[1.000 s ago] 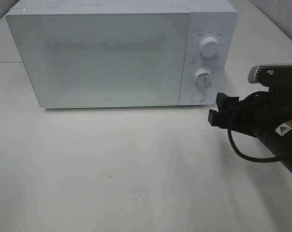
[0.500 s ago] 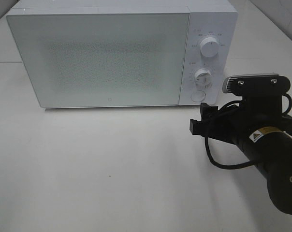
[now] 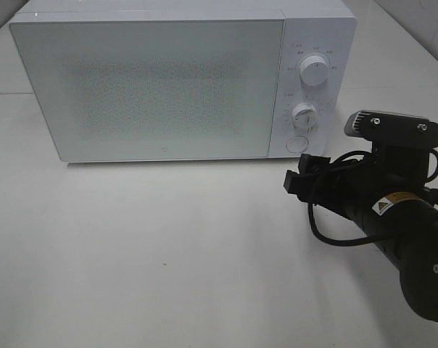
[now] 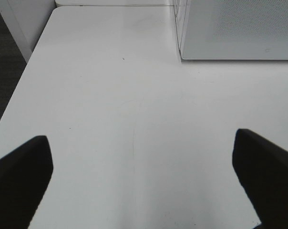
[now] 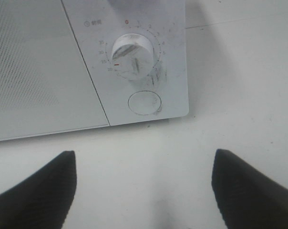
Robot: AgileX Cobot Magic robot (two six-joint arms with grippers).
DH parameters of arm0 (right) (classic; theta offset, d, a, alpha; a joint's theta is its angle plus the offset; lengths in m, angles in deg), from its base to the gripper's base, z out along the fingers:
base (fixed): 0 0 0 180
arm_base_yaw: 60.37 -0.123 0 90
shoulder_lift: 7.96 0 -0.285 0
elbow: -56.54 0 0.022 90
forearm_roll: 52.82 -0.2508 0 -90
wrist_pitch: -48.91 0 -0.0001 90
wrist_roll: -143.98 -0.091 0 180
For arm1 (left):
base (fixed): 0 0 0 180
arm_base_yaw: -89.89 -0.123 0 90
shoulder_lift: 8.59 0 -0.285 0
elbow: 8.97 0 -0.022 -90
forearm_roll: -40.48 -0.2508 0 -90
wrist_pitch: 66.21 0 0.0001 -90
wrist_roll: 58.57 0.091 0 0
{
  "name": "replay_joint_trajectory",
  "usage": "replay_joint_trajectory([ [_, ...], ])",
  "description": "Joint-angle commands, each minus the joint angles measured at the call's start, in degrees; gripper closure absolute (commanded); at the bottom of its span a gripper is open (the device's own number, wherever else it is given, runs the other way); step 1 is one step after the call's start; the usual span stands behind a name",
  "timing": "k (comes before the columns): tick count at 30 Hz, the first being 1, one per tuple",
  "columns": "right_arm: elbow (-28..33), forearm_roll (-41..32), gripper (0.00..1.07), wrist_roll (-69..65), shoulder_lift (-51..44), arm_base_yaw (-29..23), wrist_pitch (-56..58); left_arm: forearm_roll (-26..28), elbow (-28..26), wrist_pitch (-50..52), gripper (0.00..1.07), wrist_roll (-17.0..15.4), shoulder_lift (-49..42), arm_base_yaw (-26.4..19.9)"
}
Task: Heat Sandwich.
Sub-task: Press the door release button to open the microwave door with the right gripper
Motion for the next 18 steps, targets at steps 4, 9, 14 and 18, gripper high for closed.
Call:
replay_joint_trajectory([
  [4,-0.46,0.17,0.32,-19.6,0.0,-0.34,0.0,0.46,0.17,0.46,0.09,-0.23,-1.6,-0.23],
  [9,-0.46,0.17,0.32,-37.18,0.0,-0.34,0.0,0.46,0.17,0.46,0.09,-0.23,-1.6,-0.23],
  [14,-0.46,0.17,0.34,-53.92,0.0,-0.34,0.0,0.46,0.17,0.46,0.09,-0.23,-1.6,-0.23],
  [18,-0.46,0.0,0.38,-65.66,0.0,-0.34,-0.29,0.46,0.17,0.46,0.09,-0.23,-1.6,-0.23],
])
